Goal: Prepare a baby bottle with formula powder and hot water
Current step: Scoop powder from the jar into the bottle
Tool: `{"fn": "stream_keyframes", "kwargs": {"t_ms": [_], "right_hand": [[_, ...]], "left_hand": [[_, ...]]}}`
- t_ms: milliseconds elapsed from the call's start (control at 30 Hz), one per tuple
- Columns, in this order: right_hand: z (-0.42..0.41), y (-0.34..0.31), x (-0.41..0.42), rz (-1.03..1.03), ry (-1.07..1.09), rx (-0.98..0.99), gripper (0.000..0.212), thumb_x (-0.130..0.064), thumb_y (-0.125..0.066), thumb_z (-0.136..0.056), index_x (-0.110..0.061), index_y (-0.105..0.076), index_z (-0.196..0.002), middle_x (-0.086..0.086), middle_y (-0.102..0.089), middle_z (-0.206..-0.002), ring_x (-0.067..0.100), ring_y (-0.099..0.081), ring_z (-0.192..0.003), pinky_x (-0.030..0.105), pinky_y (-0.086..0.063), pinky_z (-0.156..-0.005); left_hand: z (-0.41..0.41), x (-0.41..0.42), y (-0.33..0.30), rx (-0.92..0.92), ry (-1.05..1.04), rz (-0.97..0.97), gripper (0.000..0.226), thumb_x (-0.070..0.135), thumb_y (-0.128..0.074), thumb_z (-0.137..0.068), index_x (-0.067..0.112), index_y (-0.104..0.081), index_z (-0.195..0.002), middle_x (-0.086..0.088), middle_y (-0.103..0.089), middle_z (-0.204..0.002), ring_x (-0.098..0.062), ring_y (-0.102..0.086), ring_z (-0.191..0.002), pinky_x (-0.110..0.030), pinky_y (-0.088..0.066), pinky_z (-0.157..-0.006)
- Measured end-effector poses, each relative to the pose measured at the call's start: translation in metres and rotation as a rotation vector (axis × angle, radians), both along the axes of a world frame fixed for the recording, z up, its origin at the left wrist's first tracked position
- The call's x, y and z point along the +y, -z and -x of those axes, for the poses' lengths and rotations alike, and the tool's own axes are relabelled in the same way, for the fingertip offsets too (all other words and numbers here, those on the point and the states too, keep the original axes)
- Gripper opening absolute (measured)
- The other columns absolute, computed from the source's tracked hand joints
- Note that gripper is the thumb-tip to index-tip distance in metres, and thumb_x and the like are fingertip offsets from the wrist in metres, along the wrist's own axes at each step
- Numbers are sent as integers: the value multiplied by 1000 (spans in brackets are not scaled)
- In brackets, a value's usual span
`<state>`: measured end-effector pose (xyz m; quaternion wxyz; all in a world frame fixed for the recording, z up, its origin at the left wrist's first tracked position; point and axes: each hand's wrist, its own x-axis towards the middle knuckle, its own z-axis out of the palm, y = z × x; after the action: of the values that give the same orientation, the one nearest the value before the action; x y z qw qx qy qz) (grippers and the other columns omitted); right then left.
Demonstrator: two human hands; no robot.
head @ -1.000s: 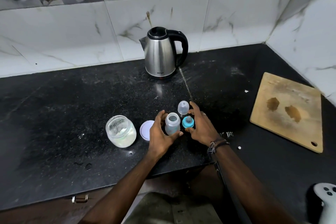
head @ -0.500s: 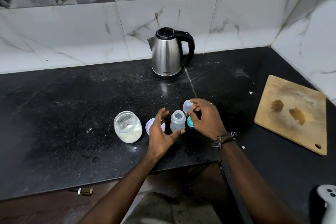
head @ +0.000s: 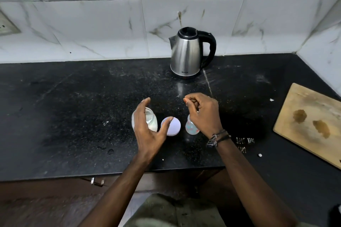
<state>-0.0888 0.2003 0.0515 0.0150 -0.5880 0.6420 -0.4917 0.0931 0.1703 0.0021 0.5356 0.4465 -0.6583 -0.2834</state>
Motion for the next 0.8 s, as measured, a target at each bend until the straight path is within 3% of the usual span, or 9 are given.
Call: {"fn": "stream_keyframes", "kwargs": {"t_ms": [67, 167, 300, 467, 567, 700, 733, 800], "right_hand": [[-9, 0, -4, 3, -22, 14, 4, -13, -69, -89, -9, -72, -89, -1, -72, -84, 16, -65, -72, 41, -54, -66], [-28, 4, -11, -10, -76, 37, 2, -11, -70, -88, -11, -72, -86, -2, -72, -82, 15, -64, -71, 40, -54, -66], [-45, 9, -18, -62, -109, 60, 7, -17, -70, -89, -13, -71, -83, -4, -70, -78, 14, -61, -68, 35, -50, -65], [-64, 13, -31, -184, -143, 104, 18, -28, -63, -92, -15, -68, -81, -1, -62, -76, 18, -54, -68, 33, -46, -63], [-70, 15, -41, -320, -188, 159, 15, -25, -59, -92, -16, -69, -86, 1, -61, -89, 22, -57, -81, 37, -49, -71], [-81, 14, -52, -515, -236, 232, 18, -14, -57, -88, -18, -72, -97, 4, -60, -108, 27, -57, -102, 38, -51, -85], [-85, 13, -55, -560, -243, 255, 20, -15, -58, -88, -19, -72, -101, 6, -58, -112, 29, -56, -106, 37, -50, -88], [-92, 8, -61, -670, -251, 302, 23, -22, -59, -91, -21, -70, -111, 10, -54, -121, 31, -51, -115, 37, -47, -92]], "left_hand": [[-13, -6, 4, 13, -78, 6, 89, 36, -90, -76, 6, -46, -147, -10, -53, -149, -33, -53, -137, -55, -46, -110], [-37, -10, 15, -8, -148, -65, 104, 51, -85, -72, 5, -38, -153, -11, -45, -156, -26, -43, -146, -51, -37, -120], [-56, -14, 33, -36, -108, -256, 130, 61, -88, -58, 14, -21, -160, -6, -34, -164, -18, -32, -153, -49, -30, -125], [-67, -17, 47, -91, 0, -381, 148, 66, -90, -47, 16, -11, -162, -10, -30, -166, -20, -31, -154, -46, -31, -125], [-67, -20, 53, -92, 63, -415, 149, 66, -93, -46, 17, -11, -160, -9, -39, -161, -19, -41, -148, -41, -37, -121], [-63, -18, 49, -67, 93, -416, 145, 62, -92, -45, 10, -18, -159, 9, -52, -144, 18, -49, -125, -3, -37, -102], [-62, -18, 49, -67, 87, -419, 144, 63, -91, -45, 11, -20, -159, 12, -52, -143, 17, -51, -123, -3, -37, -101], [-61, -17, 49, -82, 65, -426, 140, 65, -90, -46, 15, -23, -158, 5, -55, -146, -3, -56, -128, -20, -45, -107]]}}
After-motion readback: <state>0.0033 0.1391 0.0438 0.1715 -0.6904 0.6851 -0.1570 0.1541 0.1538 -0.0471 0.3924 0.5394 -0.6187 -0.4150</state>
